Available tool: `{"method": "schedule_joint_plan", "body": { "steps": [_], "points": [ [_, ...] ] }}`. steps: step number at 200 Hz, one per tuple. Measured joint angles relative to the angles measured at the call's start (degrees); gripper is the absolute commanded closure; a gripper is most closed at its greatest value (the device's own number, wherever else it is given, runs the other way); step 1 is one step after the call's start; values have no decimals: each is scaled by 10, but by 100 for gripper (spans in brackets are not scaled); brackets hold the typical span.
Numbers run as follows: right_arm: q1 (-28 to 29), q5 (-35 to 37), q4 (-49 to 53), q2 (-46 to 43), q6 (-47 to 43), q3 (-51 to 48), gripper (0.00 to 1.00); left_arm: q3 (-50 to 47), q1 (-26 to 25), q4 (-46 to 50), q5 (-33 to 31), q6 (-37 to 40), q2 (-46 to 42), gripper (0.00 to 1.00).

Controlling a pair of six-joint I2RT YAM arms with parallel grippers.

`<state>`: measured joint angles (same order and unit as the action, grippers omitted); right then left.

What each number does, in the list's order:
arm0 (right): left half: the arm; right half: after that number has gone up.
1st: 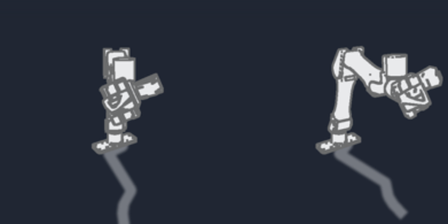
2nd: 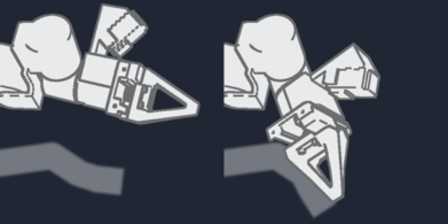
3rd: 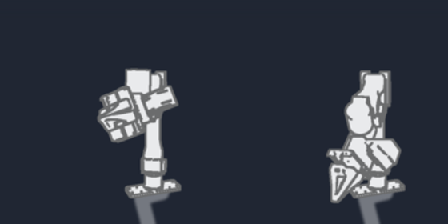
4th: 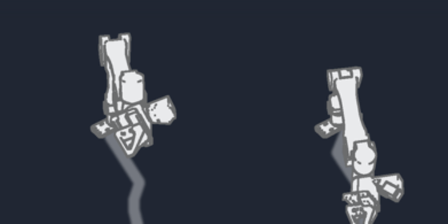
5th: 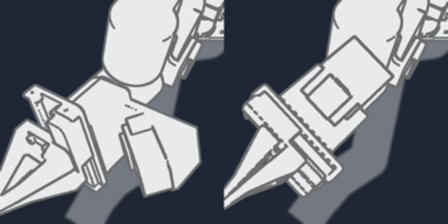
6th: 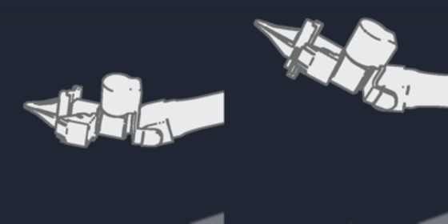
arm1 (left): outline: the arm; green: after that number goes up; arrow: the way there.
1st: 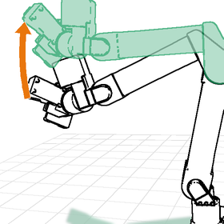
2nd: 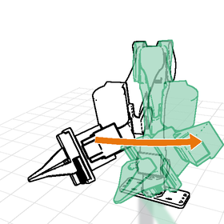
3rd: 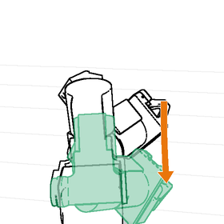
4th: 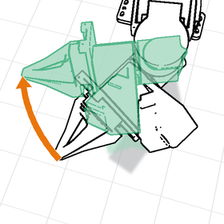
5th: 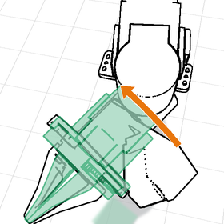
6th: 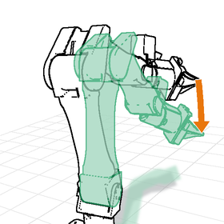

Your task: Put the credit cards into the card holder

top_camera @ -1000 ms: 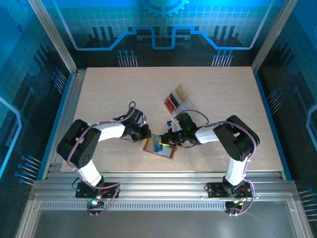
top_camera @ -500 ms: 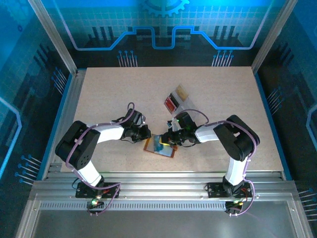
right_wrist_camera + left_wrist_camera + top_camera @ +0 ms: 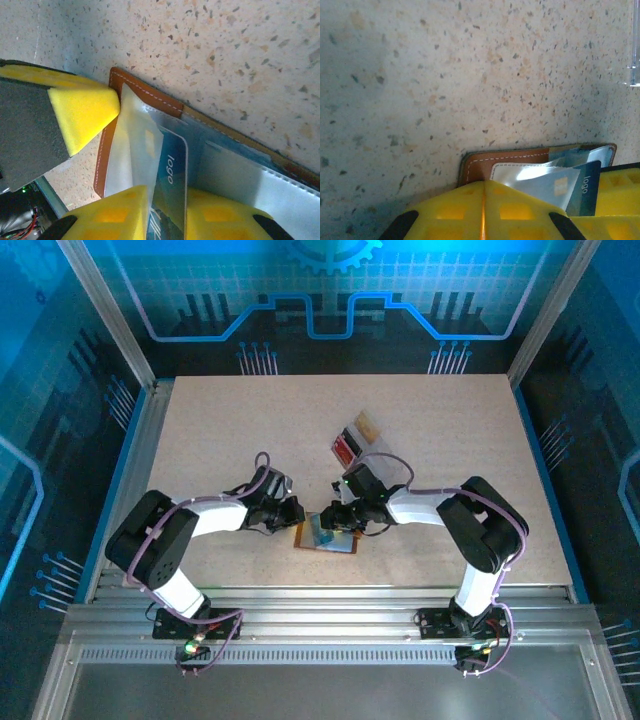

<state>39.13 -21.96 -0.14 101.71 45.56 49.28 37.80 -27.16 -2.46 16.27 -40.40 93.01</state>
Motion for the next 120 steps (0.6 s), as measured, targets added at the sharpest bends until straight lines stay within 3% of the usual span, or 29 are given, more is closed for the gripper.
{"method": "schedule_joint_plan", "body": {
  "steps": [69, 120],
  "points": [
    [28, 80, 93, -22, -26, 38, 53, -4, -7, -5, -2, -2, -2, 92],
    [33, 135, 186, -35, -60, 76, 52, -3, -11, -2, -2, -1, -4, 92]
  ]
}}
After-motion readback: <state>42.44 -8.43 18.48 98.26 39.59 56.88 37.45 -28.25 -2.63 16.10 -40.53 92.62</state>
